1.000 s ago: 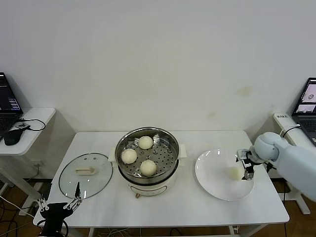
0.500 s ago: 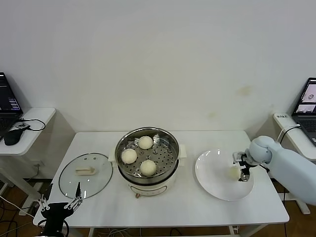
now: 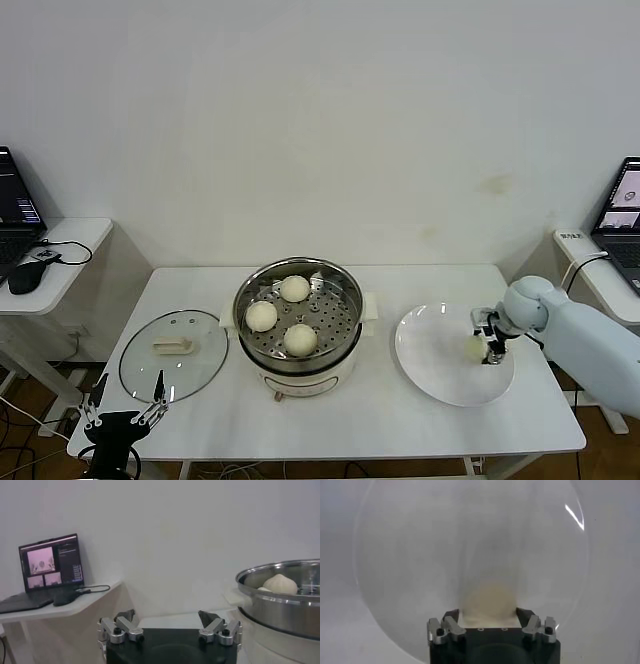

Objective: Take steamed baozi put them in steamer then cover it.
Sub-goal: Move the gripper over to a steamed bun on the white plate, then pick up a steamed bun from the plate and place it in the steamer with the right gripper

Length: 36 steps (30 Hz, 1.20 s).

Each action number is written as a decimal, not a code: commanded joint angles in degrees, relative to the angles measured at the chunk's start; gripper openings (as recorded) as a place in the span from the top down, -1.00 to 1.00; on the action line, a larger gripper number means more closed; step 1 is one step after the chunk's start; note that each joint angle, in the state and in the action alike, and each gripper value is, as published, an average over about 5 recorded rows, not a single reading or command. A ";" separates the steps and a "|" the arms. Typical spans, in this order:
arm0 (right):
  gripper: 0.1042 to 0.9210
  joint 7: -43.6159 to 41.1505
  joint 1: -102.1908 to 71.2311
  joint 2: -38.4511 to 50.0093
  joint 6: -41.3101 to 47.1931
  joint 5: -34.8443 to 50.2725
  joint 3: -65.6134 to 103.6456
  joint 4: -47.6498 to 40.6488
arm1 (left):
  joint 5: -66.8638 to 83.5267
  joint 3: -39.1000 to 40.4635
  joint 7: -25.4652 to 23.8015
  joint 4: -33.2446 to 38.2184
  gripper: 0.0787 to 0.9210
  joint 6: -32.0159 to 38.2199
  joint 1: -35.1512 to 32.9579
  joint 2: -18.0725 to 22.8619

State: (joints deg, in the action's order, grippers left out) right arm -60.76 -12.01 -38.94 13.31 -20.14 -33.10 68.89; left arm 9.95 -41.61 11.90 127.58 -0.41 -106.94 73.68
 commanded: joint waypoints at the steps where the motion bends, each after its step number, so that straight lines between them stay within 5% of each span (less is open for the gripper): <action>1: -0.31 -0.67 1.19 0.29 0.03 0.12 -0.01 0.87 | -0.02 -0.05 0.02 0.05 -0.77 0.02 0.02 -0.01; 17: -0.22 -3.10 32.31 4.30 6.27 18.34 -20.60 16.69 | 0.08 0.28 0.11 0.43 -0.77 0.11 0.45 -0.15; 36: -0.24 1.39 52.88 -14.74 16.87 40.99 -34.95 20.14 | 0.79 -0.10 0.20 0.39 -0.77 0.16 1.40 -0.07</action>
State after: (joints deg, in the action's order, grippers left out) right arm -61.16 30.71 -43.65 25.29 8.67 -61.19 87.61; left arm 10.63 -41.56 12.09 127.92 -0.24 -105.73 73.57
